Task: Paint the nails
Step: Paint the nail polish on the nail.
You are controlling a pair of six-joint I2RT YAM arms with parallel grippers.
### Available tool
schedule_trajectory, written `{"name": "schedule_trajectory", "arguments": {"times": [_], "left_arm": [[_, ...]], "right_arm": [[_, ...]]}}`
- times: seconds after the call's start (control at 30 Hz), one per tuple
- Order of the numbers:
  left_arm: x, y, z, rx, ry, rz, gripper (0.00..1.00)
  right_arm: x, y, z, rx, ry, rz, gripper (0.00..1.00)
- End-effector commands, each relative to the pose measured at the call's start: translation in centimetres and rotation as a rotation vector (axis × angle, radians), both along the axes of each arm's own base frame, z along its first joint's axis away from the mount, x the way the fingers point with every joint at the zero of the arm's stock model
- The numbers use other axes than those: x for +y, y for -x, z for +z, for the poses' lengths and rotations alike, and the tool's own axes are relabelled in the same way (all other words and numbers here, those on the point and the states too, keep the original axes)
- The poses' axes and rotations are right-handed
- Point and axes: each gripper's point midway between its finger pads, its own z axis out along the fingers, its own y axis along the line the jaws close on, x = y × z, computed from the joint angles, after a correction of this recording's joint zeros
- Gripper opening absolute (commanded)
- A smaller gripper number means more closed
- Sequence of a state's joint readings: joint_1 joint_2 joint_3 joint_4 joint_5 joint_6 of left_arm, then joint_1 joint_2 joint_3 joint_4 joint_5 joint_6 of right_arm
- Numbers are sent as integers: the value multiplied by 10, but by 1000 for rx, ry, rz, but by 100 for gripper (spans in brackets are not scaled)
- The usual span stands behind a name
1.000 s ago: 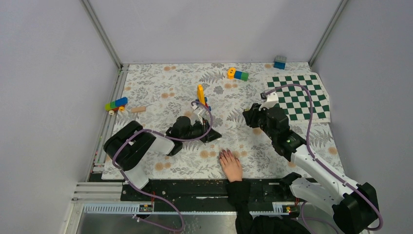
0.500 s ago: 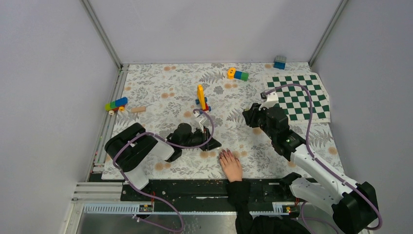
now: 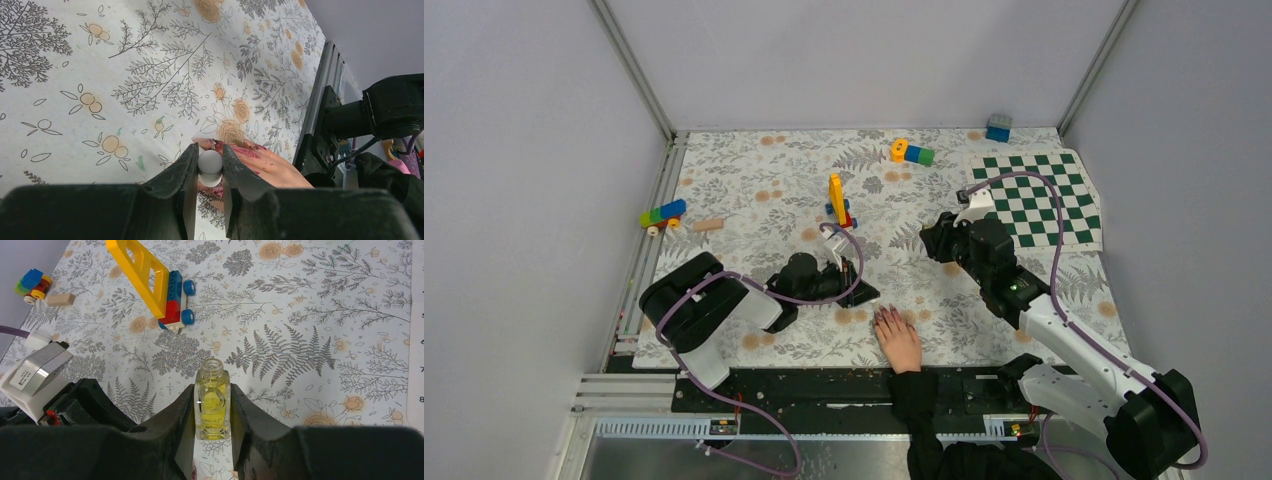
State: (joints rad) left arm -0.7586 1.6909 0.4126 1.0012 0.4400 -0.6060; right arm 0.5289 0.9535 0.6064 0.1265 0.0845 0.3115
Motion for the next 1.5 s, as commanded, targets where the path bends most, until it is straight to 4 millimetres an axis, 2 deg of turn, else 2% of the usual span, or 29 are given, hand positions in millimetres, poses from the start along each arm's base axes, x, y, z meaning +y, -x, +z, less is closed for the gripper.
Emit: {"name": "schedule_trajectory", "arguments": {"times": [0.0, 0.47, 1.47], "left_arm": [[-7, -9, 16, -73, 52, 13, 0], [-8, -10, 6, -59, 44, 15, 0], [-16, -19, 2, -49, 54, 22, 0]], "right_arm": [[4, -8, 17, -52, -43, 3, 0], [5, -9, 17, -52, -39, 6, 0], [11, -13, 12, -38, -39, 21, 0]]}}
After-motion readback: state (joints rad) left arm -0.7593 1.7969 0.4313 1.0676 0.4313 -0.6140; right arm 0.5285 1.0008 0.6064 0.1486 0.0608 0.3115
